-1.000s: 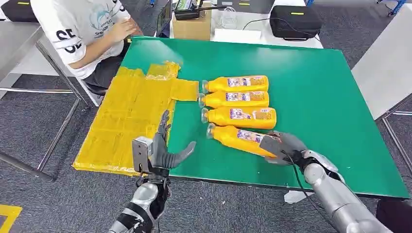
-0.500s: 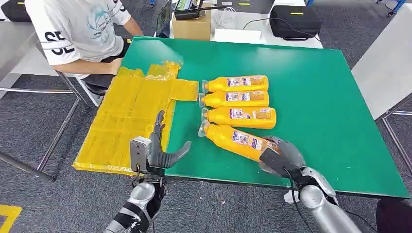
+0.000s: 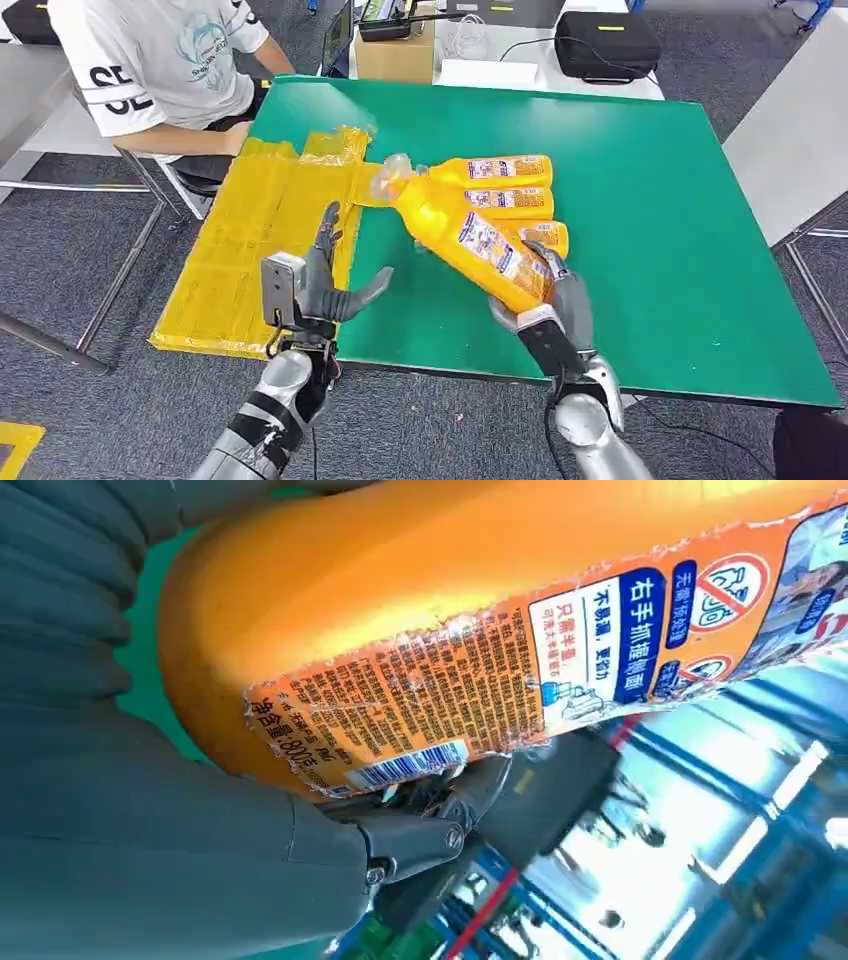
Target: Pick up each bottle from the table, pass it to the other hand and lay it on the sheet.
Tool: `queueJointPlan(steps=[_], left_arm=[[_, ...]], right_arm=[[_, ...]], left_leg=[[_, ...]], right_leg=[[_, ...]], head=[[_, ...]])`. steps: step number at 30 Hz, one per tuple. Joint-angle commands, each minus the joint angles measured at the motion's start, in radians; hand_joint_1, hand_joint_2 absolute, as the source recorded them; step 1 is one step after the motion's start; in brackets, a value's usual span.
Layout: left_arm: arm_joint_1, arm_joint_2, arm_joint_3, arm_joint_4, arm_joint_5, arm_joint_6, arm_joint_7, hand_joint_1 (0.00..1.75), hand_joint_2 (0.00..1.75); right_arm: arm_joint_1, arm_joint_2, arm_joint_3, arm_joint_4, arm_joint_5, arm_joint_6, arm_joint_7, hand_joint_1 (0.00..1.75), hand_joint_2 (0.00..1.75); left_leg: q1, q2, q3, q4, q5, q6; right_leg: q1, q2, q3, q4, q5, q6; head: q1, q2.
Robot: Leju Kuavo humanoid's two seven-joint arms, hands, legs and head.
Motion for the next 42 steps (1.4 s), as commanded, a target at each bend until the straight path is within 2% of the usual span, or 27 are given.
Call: queueJointPlan(steps=[1,2,6,8,10,11,13,14,16,20,25,26,28,32,33,42], left_arm=[[-0.091,0.048,-0.063,0.016,0.165,-0.198,0.090,0.00,1.75],[-0.091,0.049,-0.066,0.013,0.175,-0.207,0.095,0.00,1.75],[-0.088,0.058,-0.092,-0.013,0.263,-0.303,0.133,0.00,1.75],[-0.084,0.058,-0.093,-0.026,0.287,-0.315,0.138,0.00,1.75],[-0.081,0.056,-0.097,-0.042,0.298,-0.315,0.142,0.00,1.75],[-0.080,0.055,-0.097,-0.045,0.311,-0.314,0.148,0.00,1.75],[-0.080,0.053,-0.098,-0.049,0.332,-0.323,0.156,0.00,1.75],[-0.082,0.054,-0.104,-0.051,0.328,-0.304,0.151,0.00,1.75],[-0.085,0.051,-0.112,-0.052,0.308,-0.270,0.139,0.00,1.75],[-0.090,0.043,-0.119,-0.046,0.288,-0.224,0.123,0.00,1.75],[-0.092,0.042,-0.118,-0.044,0.286,-0.215,0.123,0.00,1.75],[-0.094,0.040,-0.119,-0.036,0.285,-0.206,0.125,0.00,1.75],[-0.100,0.036,-0.121,-0.023,0.277,-0.187,0.123,0.00,1.75],[-0.112,0.036,-0.127,0.001,0.237,-0.141,0.092,0.00,1.75],[-0.109,0.034,-0.118,0.000,0.253,-0.152,0.096,1.75,1.75],[-0.090,0.028,-0.062,-0.017,0.379,-0.227,0.136,1.75,1.75]], right_arm=[[-0.175,0.096,0.029,0.260,-0.056,0.000,-0.068,1.75,1.75],[-0.179,0.096,0.034,0.266,-0.056,0.003,-0.070,1.75,1.75],[-0.192,0.100,0.060,0.301,-0.045,0.001,-0.081,1.75,1.75],[-0.194,0.101,0.070,0.312,-0.046,0.005,-0.083,1.75,1.75],[-0.193,0.106,0.078,0.324,-0.047,0.009,-0.085,1.75,1.75],[-0.192,0.107,0.081,0.328,-0.050,0.011,-0.084,1.75,1.75],[-0.192,0.111,0.088,0.338,-0.051,0.016,-0.084,1.75,1.75],[-0.196,0.113,0.101,0.354,-0.047,0.022,-0.079,1.75,1.75],[-0.194,0.121,0.113,0.372,-0.042,0.019,-0.079,1.75,1.75],[-0.192,0.131,0.129,0.387,-0.053,0.033,-0.080,1.75,1.75],[-0.191,0.134,0.134,0.391,-0.051,0.032,-0.077,1.75,1.75],[-0.197,0.132,0.150,0.406,-0.043,0.044,-0.067,1.75,1.75],[-0.200,0.135,0.161,0.427,-0.044,0.055,-0.064,1.75,1.75],[-0.208,0.137,0.182,0.457,-0.036,0.054,-0.066,1.75,1.75],[-0.210,0.136,0.181,0.456,-0.040,0.057,-0.066,1.75,1.75],[-0.222,0.126,0.180,0.448,-0.038,0.062,-0.057,1.75,1.75]], left_leg=[[-0.001,0.003,0.002,-0.001,0.000,0.000],[0.000,0.005,0.006,0.000,-0.002,-0.001],[0.000,0.003,0.005,-0.001,-0.002,-0.001],[0.000,0.004,0.007,0.000,-0.003,-0.001],[0.000,0.002,0.003,0.000,-0.001,0.000],[0.000,0.003,0.007,0.000,-0.003,-0.001],[0.000,0.002,0.003,0.000,-0.001,-0.001],[0.000,0.003,0.007,0.000,-0.003,-0.001],[0.000,0.002,0.003,0.000,-0.001,-0.001],[0.000,0.003,0.007,0.000,-0.003,-0.001],[0.000,0.001,0.003,0.000,-0.001,-0.001],[0.000,0.002,0.007,0.000,-0.003,-0.001],[0.000,0.001,0.003,0.000,-0.001,-0.001],[0.000,0.002,0.007,0.000,-0.003,-0.001],[0.000,0.001,0.005,-0.001,-0.002,-0.001],[0.000,0.002,0.006,-0.001,-0.002,-0.001]], right_leg=[[0.000,0.002,0.001,0.000,0.000,-0.001],[0.000,0.003,0.004,0.000,-0.001,-0.002],[0.000,0.002,0.004,0.000,-0.001,-0.001],[0.000,0.003,0.006,0.000,-0.002,-0.002],[0.000,0.001,0.003,-0.001,-0.001,-0.001],[0.001,0.002,0.006,0.000,-0.002,-0.002],[0.000,0.001,0.002,0.000,-0.001,-0.001],[0.001,0.002,0.006,0.000,-0.002,-0.002],[0.000,0.001,0.002,-0.001,-0.001,-0.001],[0.001,0.002,0.006,0.000,-0.002,-0.002],[0.000,0.001,0.003,0.000,-0.001,-0.001],[0.000,0.001,0.006,0.000,-0.003,-0.002],[0.000,0.000,0.002,0.000,-0.001,-0.001],[0.001,0.001,0.006,0.000,-0.003,-0.002],[0.000,0.000,0.004,-0.001,-0.002,-0.001],[0.000,0.001,0.005,-0.001,-0.002,-0.002]], head=[[0.000,0.000],[0.000,0.000],[0.000,0.000],[0.000,0.000],[0.000,0.000],[0.000,0.000],[0.000,0.000],[0.000,0.000],[0.000,0.000],[0.000,0.000],[0.000,0.000],[0.000,0.000],[0.000,0.000],[0.000,0.000],[0.000,0.000],[0.000,0.000]])
